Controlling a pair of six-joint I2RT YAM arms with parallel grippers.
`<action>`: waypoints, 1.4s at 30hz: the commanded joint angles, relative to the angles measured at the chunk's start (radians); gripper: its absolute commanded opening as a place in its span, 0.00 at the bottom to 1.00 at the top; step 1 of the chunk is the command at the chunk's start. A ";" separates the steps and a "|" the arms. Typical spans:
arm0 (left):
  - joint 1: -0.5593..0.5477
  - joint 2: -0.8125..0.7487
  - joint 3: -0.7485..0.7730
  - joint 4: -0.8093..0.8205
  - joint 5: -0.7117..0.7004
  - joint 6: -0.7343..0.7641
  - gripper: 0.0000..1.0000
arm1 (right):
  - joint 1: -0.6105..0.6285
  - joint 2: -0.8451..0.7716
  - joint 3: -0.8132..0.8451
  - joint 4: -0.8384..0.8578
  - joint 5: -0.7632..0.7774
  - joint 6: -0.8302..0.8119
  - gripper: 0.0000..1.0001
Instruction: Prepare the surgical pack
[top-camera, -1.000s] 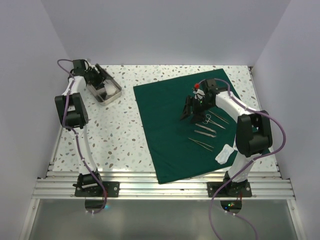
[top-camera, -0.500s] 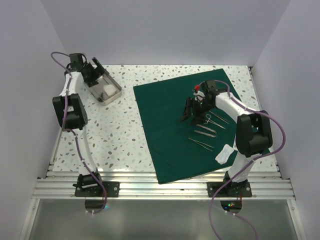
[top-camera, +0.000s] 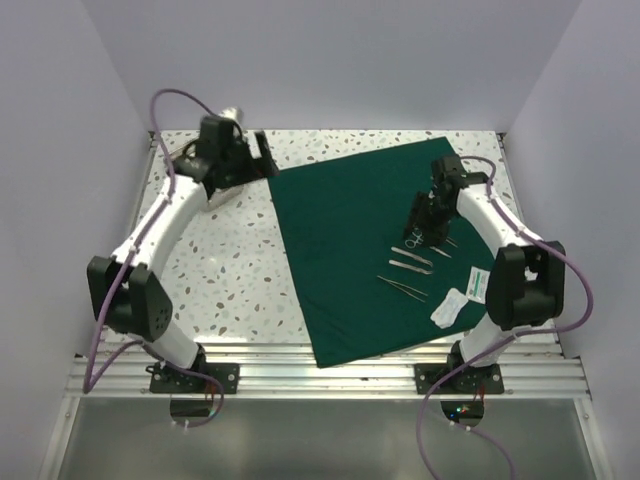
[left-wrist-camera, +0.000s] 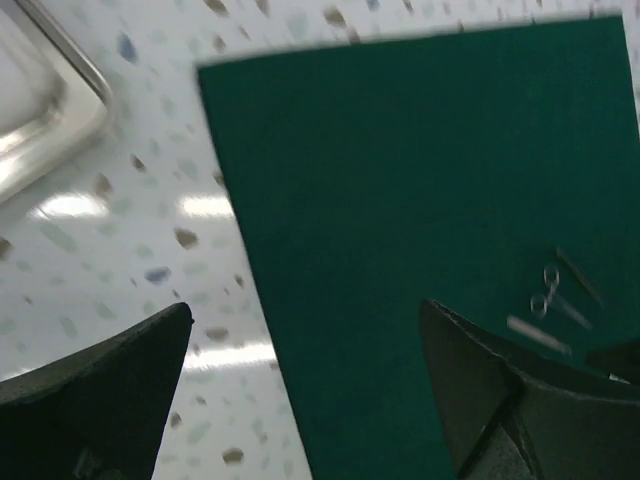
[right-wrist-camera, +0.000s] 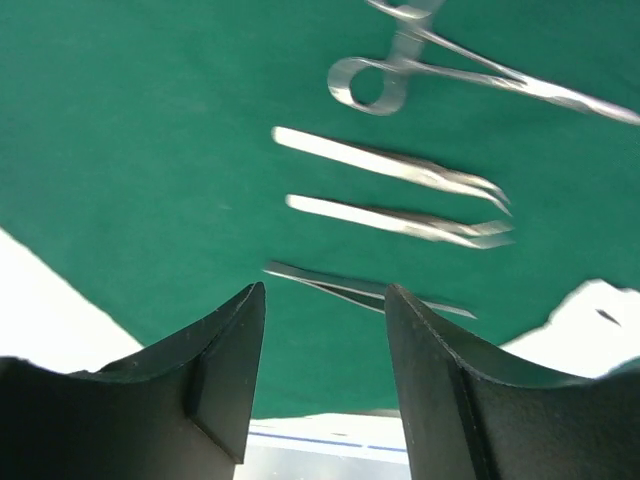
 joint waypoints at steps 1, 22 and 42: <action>-0.137 -0.175 -0.219 0.003 -0.029 -0.024 0.99 | -0.036 -0.108 -0.068 -0.076 0.127 0.048 0.55; -0.396 -0.450 -0.640 0.165 0.215 -0.047 0.92 | -0.501 -0.165 -0.211 -0.017 0.302 -0.148 0.66; -0.291 -0.341 -0.691 0.317 0.493 0.001 0.92 | -0.533 0.009 -0.263 0.105 0.165 -0.285 0.84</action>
